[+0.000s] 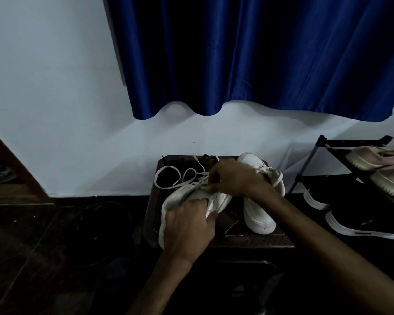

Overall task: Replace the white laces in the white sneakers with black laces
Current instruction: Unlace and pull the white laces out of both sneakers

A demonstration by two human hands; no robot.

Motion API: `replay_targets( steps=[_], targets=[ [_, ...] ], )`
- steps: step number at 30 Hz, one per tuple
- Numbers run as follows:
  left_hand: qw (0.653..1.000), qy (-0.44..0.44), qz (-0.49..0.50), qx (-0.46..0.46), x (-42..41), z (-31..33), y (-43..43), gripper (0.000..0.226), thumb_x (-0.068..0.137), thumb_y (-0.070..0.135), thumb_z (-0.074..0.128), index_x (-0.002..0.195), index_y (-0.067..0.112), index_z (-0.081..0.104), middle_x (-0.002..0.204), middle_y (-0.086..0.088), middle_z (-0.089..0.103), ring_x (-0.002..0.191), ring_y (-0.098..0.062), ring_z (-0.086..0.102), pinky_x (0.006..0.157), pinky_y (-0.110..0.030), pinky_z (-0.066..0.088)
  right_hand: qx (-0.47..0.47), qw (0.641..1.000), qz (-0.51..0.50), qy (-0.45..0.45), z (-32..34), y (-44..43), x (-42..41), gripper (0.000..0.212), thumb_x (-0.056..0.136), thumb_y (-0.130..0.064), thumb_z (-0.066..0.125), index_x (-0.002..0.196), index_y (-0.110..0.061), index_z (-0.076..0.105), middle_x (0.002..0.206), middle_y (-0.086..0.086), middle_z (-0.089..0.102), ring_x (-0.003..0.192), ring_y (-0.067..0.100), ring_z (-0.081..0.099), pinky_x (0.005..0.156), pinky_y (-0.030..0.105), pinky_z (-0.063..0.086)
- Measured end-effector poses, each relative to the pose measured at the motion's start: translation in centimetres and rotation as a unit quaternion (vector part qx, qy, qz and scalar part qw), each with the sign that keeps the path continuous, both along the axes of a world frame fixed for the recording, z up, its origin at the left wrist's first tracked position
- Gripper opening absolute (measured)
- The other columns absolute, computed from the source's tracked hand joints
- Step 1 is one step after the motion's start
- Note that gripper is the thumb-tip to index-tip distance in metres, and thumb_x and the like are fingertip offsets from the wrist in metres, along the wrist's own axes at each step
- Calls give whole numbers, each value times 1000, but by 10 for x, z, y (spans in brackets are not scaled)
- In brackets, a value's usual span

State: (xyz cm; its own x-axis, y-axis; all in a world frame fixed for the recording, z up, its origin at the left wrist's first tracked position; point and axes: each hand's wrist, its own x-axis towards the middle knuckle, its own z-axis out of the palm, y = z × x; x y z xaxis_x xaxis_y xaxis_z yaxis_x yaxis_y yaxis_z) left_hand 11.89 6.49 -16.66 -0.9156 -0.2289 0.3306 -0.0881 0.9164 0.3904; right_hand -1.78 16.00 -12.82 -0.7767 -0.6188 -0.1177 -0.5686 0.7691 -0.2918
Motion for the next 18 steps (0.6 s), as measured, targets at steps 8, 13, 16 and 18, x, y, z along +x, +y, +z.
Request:
replay_targets(
  steps=[8, 13, 16, 18],
  targets=[
    [991, 96, 12, 96, -9, 28, -32, 35, 86, 54, 59, 110, 28, 62, 108, 12, 56, 102, -9, 50, 76, -28, 45, -76, 997, 4, -27, -10, 8, -4, 20, 81, -40, 74, 90, -23, 73, 94, -5, 73, 86, 11, 65, 76, 28, 51],
    [999, -33, -12, 38, -19, 8, -38, 35, 78, 3, 63, 100, 28, 74, 99, 9, 63, 98, -17, 57, 78, -30, 47, -93, 995, -9, -31, -16, 7, 0, 17, 83, -36, 74, 94, -24, 76, 94, -9, 74, 75, -2, 55, 58, 4, 33],
    [996, 2, 12, 84, -23, 2, -37, 43, 68, -10, 62, 91, 23, 78, 92, 5, 66, 94, -18, 57, 76, -27, 47, -78, 996, -20, -28, -17, 7, -1, 13, 83, -33, 74, 90, -22, 77, 93, -6, 74, 80, 4, 61, 63, 13, 42],
    [995, 8, 29, 94, -23, 3, -36, 42, 66, -11, 64, 90, 21, 78, 93, 2, 66, 95, -19, 54, 75, -22, 41, -31, 999, -30, -4, -9, 9, -2, 7, 84, -27, 71, 86, -22, 76, 93, -3, 74, 90, 13, 66, 77, 26, 51]
  ],
)
